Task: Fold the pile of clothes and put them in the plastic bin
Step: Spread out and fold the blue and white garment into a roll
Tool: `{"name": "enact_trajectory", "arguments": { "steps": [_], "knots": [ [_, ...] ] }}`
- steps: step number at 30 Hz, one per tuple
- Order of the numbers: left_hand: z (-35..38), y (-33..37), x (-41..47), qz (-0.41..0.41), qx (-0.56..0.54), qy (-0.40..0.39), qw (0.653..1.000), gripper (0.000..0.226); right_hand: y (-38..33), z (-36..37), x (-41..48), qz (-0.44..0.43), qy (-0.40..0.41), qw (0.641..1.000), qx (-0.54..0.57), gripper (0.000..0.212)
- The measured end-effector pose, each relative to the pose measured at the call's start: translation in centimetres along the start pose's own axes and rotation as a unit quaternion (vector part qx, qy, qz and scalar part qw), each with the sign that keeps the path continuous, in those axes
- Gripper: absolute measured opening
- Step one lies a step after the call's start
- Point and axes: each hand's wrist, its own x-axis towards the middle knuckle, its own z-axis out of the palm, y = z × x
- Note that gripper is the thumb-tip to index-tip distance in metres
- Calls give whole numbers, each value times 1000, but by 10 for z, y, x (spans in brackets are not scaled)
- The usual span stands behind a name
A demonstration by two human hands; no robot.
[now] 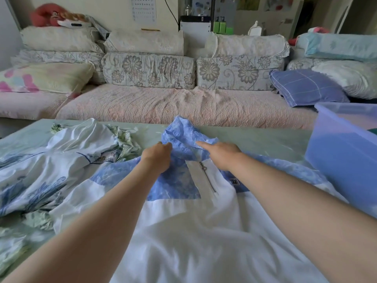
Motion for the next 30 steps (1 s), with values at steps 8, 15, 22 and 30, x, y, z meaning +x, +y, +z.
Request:
{"name": "enact_trajectory", "arguments": {
  "steps": [8, 15, 22, 30],
  "knots": [
    [-31, -6, 50, -97, -82, 137, 983, 26, 13, -6, 50, 169, 133, 969, 124, 30],
    [-11, 5, 62, -27, -333, 60, 941, 61, 10, -7, 76, 240, 110, 940, 215, 61],
    [13, -40, 35, -26, -100, 85, 991, 49, -38, 19, 58, 88, 112, 977, 161, 73],
    [-1, -86, 1, -103, 39, -12, 994, 42, -80, 41, 35, 22, -56, 988, 140, 73]
  ]
}}
